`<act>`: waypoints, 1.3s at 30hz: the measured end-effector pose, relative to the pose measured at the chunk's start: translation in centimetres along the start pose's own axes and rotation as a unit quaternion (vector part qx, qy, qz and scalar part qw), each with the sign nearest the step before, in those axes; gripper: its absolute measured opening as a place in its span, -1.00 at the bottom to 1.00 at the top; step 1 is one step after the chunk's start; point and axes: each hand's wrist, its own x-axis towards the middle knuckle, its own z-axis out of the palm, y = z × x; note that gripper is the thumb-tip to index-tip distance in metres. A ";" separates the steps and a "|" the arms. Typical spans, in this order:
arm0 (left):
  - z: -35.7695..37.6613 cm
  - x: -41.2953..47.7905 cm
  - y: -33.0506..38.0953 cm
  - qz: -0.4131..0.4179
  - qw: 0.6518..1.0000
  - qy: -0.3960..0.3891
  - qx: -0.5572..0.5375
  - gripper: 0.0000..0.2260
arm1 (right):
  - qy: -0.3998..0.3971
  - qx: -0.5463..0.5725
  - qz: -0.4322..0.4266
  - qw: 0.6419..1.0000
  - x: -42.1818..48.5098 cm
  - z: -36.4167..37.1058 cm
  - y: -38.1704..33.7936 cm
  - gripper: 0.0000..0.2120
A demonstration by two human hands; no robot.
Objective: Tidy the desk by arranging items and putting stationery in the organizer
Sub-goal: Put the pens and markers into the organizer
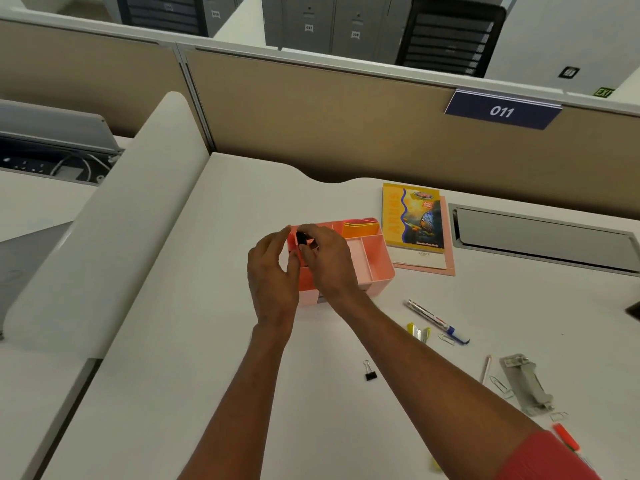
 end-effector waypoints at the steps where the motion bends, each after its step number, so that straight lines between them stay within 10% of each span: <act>1: 0.0 -0.3 0.1 0.003 1.000 0.010 0.025 -0.63 | -0.002 -0.007 0.004 1.000 -0.2 -0.1 -0.1 -0.66; 10: 1.8 -5.6 3.1 0.056 0.996 -0.020 0.070 -0.49 | 0.059 0.014 0.044 0.997 -6.9 -5.1 3.1 -0.46; 19: 7.1 -16.9 7.6 0.102 0.972 -0.210 0.021 -0.51 | 0.124 -0.005 0.132 0.983 -17.4 -13.0 12.4 -0.48; 39: 18.8 -38.2 15.5 0.143 0.825 -0.545 0.040 -0.70 | 0.175 -0.198 0.327 0.907 -36.1 -26.9 27.5 -0.58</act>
